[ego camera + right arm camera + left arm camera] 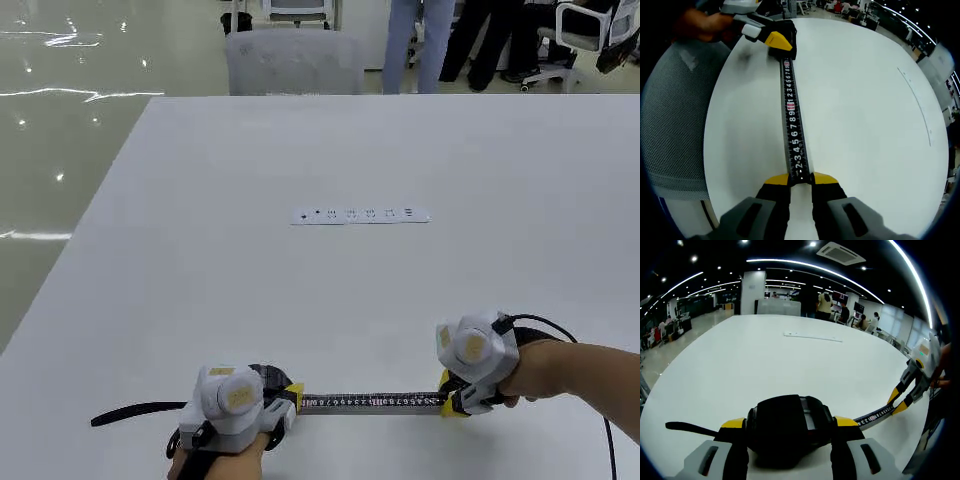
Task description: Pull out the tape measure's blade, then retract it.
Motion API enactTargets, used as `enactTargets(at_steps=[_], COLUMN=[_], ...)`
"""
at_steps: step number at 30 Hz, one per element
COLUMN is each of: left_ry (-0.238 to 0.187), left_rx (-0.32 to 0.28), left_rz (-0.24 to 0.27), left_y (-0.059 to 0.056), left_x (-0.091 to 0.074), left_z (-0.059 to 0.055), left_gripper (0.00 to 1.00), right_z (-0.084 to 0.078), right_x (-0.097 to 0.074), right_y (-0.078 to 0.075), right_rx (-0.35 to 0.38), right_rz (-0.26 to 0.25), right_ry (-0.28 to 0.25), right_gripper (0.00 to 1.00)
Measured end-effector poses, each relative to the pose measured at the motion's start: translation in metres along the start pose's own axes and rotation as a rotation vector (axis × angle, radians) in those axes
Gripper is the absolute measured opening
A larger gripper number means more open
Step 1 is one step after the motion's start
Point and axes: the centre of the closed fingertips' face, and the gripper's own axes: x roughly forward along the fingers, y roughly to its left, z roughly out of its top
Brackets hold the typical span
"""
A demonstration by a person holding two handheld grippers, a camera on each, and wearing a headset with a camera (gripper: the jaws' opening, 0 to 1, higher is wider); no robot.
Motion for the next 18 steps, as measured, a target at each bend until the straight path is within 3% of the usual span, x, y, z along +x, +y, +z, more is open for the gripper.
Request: enactTargets(at_steps=[18], left_ry=[0.008], left_rx=[-0.002], left_rz=[-0.006], left_y=[-0.0002], left_x=[-0.0002], left_z=[0.0001], left_gripper=[0.63], right_z=[0.0071], right_x=[0.0021], right_y=[0.0009], right_rx=[0.013], right_rz=[0.004], right_ry=[-0.008], right_gripper=[0.14])
